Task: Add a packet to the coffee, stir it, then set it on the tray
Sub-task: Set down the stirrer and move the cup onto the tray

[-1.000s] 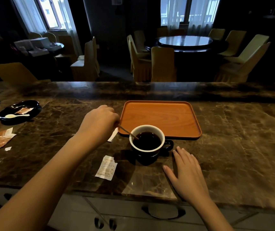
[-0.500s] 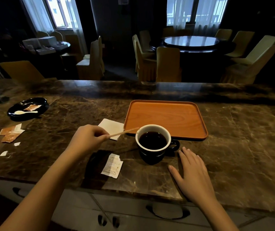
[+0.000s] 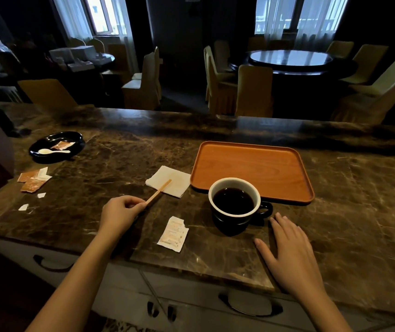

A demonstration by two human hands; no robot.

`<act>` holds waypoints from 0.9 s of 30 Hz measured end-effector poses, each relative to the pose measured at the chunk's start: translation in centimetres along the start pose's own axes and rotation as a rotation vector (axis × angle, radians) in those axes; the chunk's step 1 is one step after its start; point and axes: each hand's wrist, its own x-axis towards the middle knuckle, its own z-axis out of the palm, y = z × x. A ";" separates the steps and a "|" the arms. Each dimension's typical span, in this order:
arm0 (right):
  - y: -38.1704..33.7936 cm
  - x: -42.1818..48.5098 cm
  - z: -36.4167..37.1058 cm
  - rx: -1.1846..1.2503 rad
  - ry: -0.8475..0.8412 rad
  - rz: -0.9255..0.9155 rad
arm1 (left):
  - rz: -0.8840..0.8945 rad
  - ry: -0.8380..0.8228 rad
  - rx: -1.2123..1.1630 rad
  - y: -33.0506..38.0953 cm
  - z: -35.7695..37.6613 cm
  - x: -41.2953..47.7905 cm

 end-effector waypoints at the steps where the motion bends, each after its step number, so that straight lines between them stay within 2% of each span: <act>1: 0.0 0.0 0.0 0.000 0.000 0.000 | 0.013 0.010 0.030 0.0 0.2 0.0; 5: 0.0 0.0 -0.1 -0.008 -0.002 0.000 | 0.106 0.023 0.183 -0.2 0.8 -0.2; 12: 0.0 0.0 -0.1 0.004 0.005 -0.005 | 0.236 0.046 0.313 -0.6 1.2 -0.4; 16: 0.0 -0.1 0.0 0.022 0.004 -0.017 | 0.318 0.164 0.377 0.4 1.5 -1.7; 18: 0.1 0.0 -0.1 0.068 0.013 -0.014 | 0.392 0.198 0.333 1.8 2.5 -3.4; 23: -0.2 0.3 -1.1 0.312 0.081 0.023 | 0.549 -0.087 0.176 4.6 7.6 -9.1; 27: -0.2 2.3 -2.7 0.468 0.021 -0.012 | 0.546 -0.174 0.193 4.8 9.8 -10.0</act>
